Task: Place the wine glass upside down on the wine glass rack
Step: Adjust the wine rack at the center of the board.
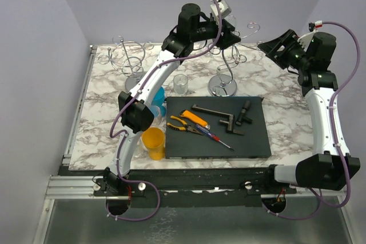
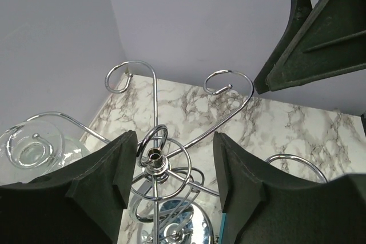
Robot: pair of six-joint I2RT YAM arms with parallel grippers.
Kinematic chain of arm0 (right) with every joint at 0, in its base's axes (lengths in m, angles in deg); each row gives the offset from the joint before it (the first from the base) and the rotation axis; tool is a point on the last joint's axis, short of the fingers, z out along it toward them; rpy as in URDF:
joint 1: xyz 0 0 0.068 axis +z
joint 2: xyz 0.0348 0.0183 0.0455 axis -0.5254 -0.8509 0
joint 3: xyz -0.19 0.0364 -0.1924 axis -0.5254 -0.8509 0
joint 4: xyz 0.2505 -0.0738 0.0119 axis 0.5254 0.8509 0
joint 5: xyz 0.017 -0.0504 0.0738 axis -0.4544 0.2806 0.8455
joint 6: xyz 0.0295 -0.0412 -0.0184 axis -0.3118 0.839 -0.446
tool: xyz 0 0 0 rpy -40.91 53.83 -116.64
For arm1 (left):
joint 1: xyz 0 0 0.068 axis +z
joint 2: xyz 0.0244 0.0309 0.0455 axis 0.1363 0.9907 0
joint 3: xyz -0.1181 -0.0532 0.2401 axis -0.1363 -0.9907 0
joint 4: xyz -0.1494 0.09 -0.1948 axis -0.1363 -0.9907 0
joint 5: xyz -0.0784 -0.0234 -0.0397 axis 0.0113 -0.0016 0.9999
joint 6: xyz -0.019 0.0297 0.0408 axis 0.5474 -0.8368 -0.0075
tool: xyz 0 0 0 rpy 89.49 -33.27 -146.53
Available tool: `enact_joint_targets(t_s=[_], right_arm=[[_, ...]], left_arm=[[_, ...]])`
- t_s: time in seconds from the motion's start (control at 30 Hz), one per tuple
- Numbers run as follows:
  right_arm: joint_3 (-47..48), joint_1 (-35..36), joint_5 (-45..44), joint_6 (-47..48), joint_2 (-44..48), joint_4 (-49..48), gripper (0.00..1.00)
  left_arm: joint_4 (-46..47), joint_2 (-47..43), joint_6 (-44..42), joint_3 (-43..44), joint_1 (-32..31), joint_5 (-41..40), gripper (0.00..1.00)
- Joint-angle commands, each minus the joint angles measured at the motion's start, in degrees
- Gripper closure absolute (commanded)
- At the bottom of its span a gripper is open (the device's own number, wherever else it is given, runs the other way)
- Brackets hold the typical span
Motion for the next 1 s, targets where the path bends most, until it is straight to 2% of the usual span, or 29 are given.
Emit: enact_joint_targets(t_s=[0.0, 0.23, 0.33, 0.4, 0.47, 0.67, 0.8, 0.9, 0.97], right_arm=[[-1.78, -0.36, 3.47, -3.95, 0.71, -3.98, 0.30], [-0.72, -0.37, 1.59, -4.44, -1.43, -2.43, 0.43], [-0.95, -0.37, 1.26, -5.19, -1.76, -3.60, 0.54], [-0.35, -0.33, 0.96, -4.95, -2.55, -3.37, 0.66], [0.53, -0.34, 0.36, -4.44, -3.56, -2.62, 0.72], [3.34, -0.41, -1.03, -2.88, -6.18, -1.70, 0.86], [4.84, -1.24, -0.84, -2.30, -7.31, -1.20, 0.91], [4.95, -1.33, -0.79, -2.02, -7.26, -0.88, 0.91], [4.55, -1.43, -0.91, -1.77, -6.85, -0.83, 0.90]], left_arm=[[1.77, -1.61, -0.11, -1.39, -0.19, 3.23, 0.41], [1.68, -0.92, -1.52, -0.80, -0.19, 3.22, 0.42], [1.76, 0.12, -0.74, 0.57, -0.19, 3.33, 0.43], [1.82, 0.87, 1.17, 1.62, -0.24, 4.07, 0.48], [1.76, 0.77, 1.51, 1.38, -0.45, 4.30, 0.53], [1.77, -0.54, 0.94, -0.29, -0.89, 3.37, 0.69], [1.77, -1.17, 0.89, -1.27, -1.07, 3.23, 0.70], [1.77, -1.44, 0.66, -1.61, -1.16, 2.99, 0.69], [1.77, -1.55, 0.86, -1.38, -1.16, 2.46, 0.64]])
